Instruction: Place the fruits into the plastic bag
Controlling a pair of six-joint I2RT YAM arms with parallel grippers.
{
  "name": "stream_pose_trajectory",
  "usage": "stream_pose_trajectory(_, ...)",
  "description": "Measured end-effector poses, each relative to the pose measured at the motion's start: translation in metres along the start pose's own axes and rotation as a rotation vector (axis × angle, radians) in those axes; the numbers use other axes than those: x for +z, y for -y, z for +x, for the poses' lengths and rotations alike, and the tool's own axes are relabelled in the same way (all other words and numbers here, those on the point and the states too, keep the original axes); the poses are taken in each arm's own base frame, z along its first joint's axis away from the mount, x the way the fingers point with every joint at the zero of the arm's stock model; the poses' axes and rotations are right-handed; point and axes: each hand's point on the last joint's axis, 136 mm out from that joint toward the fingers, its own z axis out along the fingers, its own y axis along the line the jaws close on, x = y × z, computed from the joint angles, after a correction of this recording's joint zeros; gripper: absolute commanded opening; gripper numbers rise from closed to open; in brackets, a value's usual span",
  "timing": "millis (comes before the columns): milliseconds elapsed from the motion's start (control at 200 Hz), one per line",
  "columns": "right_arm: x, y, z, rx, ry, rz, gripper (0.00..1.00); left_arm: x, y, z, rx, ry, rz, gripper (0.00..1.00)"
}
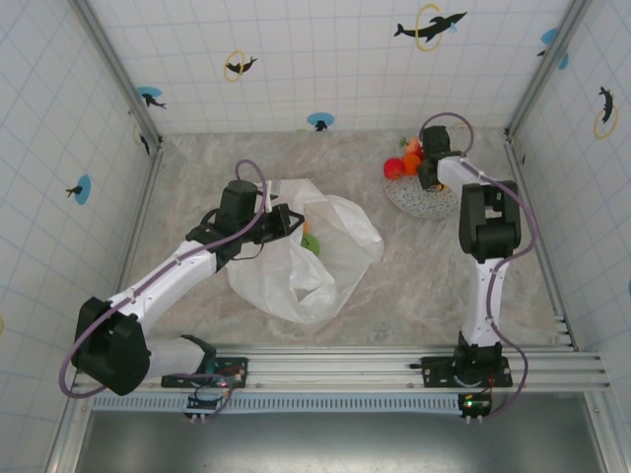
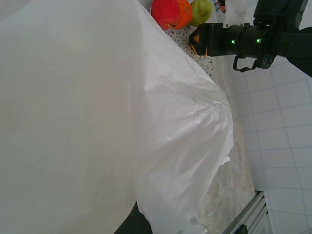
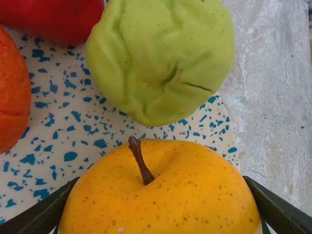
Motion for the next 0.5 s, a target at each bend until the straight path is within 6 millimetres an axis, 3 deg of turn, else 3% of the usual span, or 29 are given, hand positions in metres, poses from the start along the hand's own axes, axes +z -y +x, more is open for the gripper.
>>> stream_pose_trajectory(145, -0.006, 0.000, -0.001, 0.010, -0.001, -0.024, 0.74, 0.000, 0.000, 0.000, 0.000, 0.000, 0.000, 0.00)
stream_pose_trajectory(240, -0.024, 0.003, -0.006, 0.042, 0.029, -0.054, 0.71, 0.000, 0.000, 0.000, 0.000, 0.000, 0.000, 0.00)
stream_pose_trajectory(345, -0.066, 0.010, -0.006, 0.096, 0.087, -0.106, 0.69, 0.000, 0.000, 0.000, 0.000, 0.000, 0.000, 0.00)
stream_pose_trajectory(500, -0.152, 0.019, -0.010, 0.189, 0.264, -0.227, 0.67, 0.000, 0.000, 0.000, 0.000, 0.000, 0.001, 0.00)
